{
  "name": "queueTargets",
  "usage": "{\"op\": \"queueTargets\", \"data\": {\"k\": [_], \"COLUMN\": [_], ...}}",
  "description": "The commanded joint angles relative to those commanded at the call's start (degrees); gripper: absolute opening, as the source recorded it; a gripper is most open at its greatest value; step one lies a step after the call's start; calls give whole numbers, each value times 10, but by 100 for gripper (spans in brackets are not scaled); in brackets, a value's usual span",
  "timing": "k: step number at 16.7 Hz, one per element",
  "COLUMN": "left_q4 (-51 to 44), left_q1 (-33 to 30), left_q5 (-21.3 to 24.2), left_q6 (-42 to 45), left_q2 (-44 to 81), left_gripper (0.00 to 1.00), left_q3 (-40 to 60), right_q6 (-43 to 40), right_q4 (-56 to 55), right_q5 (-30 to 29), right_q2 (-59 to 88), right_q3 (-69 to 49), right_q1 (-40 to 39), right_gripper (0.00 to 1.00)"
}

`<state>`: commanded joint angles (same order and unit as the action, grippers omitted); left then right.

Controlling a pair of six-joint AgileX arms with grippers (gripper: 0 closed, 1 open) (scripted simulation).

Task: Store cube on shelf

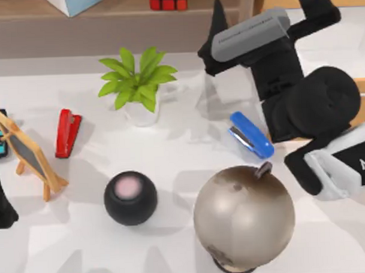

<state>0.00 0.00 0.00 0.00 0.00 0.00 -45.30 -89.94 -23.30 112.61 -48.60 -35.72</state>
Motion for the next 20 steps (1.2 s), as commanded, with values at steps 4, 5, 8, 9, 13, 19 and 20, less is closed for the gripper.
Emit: {"op": "queueTargets", "data": {"k": [4,5,8,9,13,19,20], "left_q4": [0,0,0,0,0,0,0], "left_q1": [0,0,0,0,0,0,0], "left_q5": [0,0,0,0,0,0,0], "left_q6": [0,0,0,0,0,0,0], "left_q2": [0,0,0,0,0,0,0], "left_gripper": [100,100,100,100,100,100,100], "left_q3": [0,0,0,0,0,0,0], "right_q6": [-141,-175,-272,-302,-402,-438,-438], "right_q4": [-94,-110,-137,-139,-120,-107,-107], "right_q5": [28,32,35,34,25,16,16], "right_q2": [-40,-47,-55,-53,-16,7,7], "right_q3": [158,191,277,301,358,363,363], "right_q1": [19,28,63,76,130,159,159], "right_gripper": [100,100,100,100,100,100,100]}}
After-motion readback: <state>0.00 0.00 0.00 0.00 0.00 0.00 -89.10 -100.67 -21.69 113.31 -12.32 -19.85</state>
